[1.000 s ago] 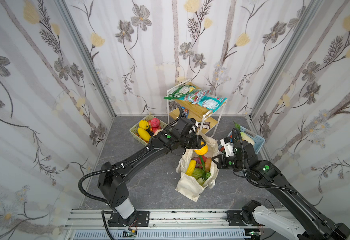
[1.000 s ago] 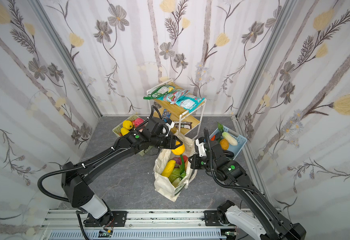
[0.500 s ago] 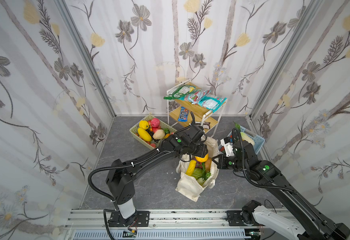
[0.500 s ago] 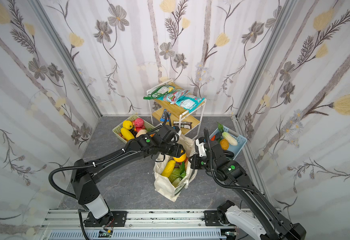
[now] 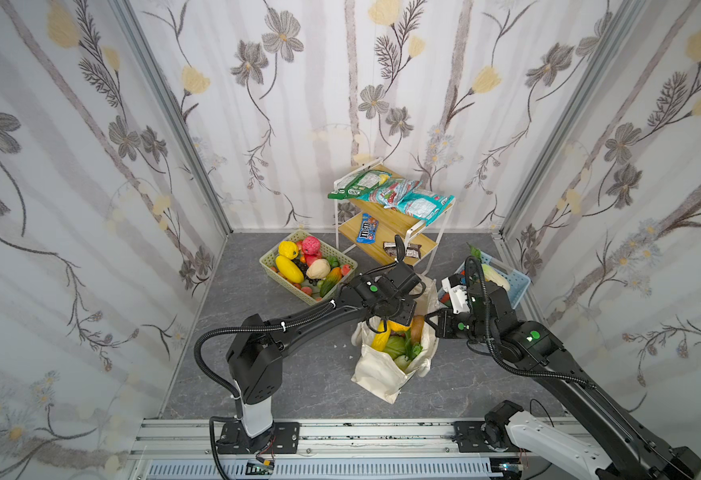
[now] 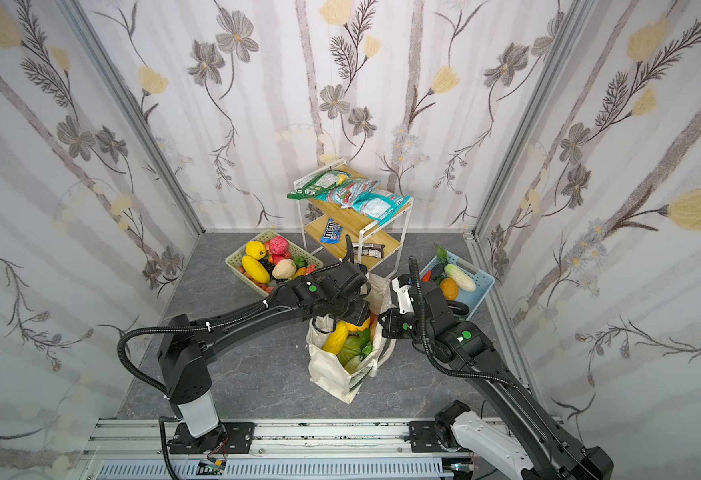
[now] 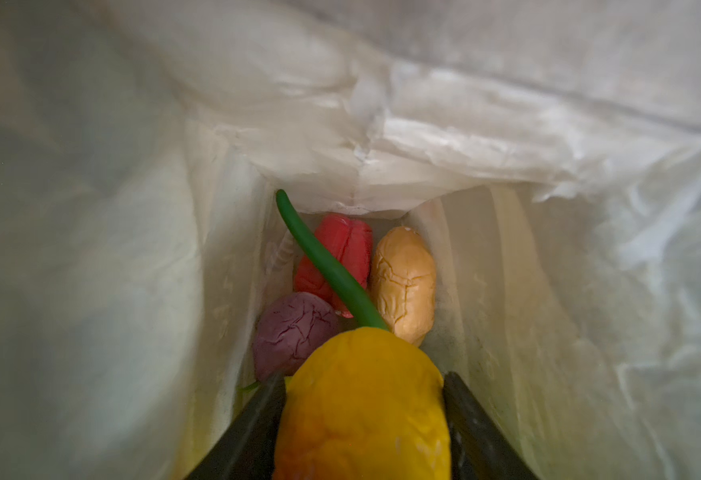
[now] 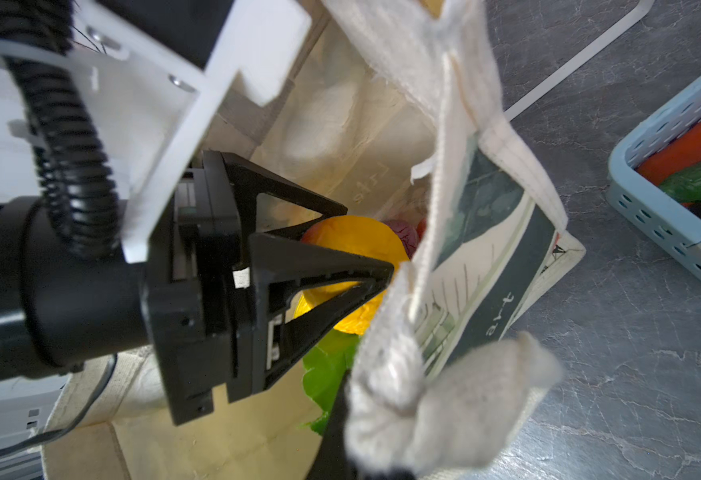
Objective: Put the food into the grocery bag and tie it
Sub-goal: 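Lower the mango into the bag opening with the left gripper, then open the left gripper to release the mango inside the bag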
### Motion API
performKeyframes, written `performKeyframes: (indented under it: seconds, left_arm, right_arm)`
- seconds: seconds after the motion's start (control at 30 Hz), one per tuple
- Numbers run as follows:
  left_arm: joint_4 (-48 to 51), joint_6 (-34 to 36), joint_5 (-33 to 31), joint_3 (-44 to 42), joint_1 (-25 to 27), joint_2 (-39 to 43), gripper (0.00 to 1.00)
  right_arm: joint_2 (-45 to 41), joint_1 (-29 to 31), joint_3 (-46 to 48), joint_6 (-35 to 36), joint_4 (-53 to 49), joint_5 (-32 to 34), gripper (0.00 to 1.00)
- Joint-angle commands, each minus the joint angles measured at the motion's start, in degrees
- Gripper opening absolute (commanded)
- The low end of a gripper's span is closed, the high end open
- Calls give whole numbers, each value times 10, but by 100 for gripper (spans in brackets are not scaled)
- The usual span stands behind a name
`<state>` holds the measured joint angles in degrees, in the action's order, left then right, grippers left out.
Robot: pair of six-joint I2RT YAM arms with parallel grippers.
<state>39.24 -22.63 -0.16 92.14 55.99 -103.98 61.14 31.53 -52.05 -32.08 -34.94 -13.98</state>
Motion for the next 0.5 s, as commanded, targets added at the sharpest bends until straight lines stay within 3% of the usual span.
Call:
performKeyframes:
  seconds: [0.0,0.27,0.47]
  left_arm:
    - [6,0,-29,1,3,-7,46]
    - [-29,-5,-79,-31,14,-2,46]
    - [-51,-11,-81,-57,19,-3,45]
  right_arm:
    - [1,1,1,0,22,7,3]
    - [4,1,1,2,21,8,3]
    - [5,1,3,3,22,9,3]
